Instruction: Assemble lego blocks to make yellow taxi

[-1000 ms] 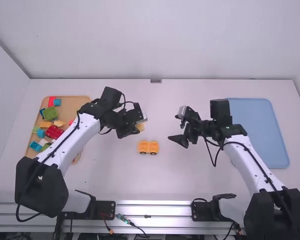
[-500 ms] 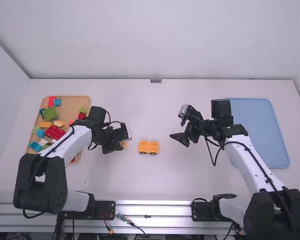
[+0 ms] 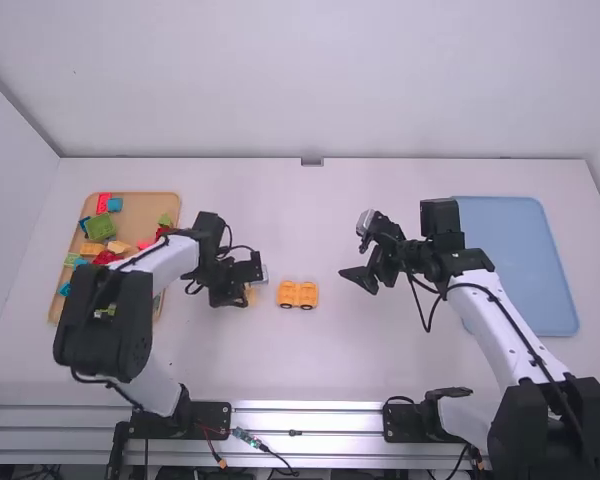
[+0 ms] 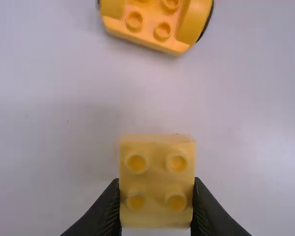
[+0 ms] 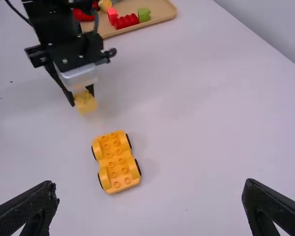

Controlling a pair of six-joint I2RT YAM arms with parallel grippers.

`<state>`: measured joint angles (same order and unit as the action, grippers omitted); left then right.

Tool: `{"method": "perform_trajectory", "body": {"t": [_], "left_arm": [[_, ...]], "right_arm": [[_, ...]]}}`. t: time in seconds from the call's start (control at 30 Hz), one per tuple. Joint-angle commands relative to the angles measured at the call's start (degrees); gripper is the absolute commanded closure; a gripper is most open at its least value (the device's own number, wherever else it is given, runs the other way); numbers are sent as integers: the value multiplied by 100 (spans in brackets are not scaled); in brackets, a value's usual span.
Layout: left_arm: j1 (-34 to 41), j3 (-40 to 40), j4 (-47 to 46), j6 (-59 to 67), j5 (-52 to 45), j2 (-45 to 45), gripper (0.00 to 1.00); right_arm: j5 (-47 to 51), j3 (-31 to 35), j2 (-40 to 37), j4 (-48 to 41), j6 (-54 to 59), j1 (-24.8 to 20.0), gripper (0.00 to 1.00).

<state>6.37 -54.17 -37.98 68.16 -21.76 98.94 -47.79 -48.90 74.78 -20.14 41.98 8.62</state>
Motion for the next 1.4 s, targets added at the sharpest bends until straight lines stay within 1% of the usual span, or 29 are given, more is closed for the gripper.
{"method": "perform_trajectory", "body": {"t": [0.0,0.07,0.2,0.27,0.4,0.43,0.6,0.67,0.7,0.73,0.77,0.87,0.93,1.07,1.2,1.27,1.33,1.37], "left_arm": [[114,-387,-173,146,35,252,75],[138,-474,-125,146,55,363,73],[205,-396,160,146,374,444,72],[271,-260,348,151,535,444,68],[354,-76,573,238,608,444,67],[393,-4,680,230,619,444,64],[498,221,898,212,584,444,65],[492,245,940,188,634,444,64],[490,251,940,192,638,444,60],[492,238,938,188,636,442,43],[490,188,925,68,640,442,1],[490,9,890,-374,643,442,1],[490,-155,752,-435,608,442,1],[490,-595,103,-306,330,425,1],[439,-1005,-361,-306,286,280,1],[356,-1108,-424,-323,87,195,1],[234,-1207,-627,-133,-330,60,1],[114,-1239,-870,352,-737,-93,1]], "right_arm": [[11,-133,-3,-33,2,-4,1],[81,-133,-3,-55,2,2,1],[157,-131,-3,-105,44,-7,1],[160,-131,-3,-120,116,0,1],[157,-131,-3,-118,114,-7,1],[157,-131,-3,-118,111,-4,1],[160,-131,-3,-122,153,0,1],[157,-131,-3,-120,153,0,1],[160,-131,-3,-120,155,0,1],[157,-131,-3,-122,153,0,1],[160,-131,-3,-120,155,0,1],[157,-131,-3,-118,155,0,1],[162,-131,-3,-120,155,0,1],[160,-131,-3,-118,155,0,1],[153,-131,-3,-118,199,0,1],[160,-131,-3,-107,199,0,1],[160,-131,-3,-96,197,0,1],[160,-129,-3,-103,199,-2,1]]}}
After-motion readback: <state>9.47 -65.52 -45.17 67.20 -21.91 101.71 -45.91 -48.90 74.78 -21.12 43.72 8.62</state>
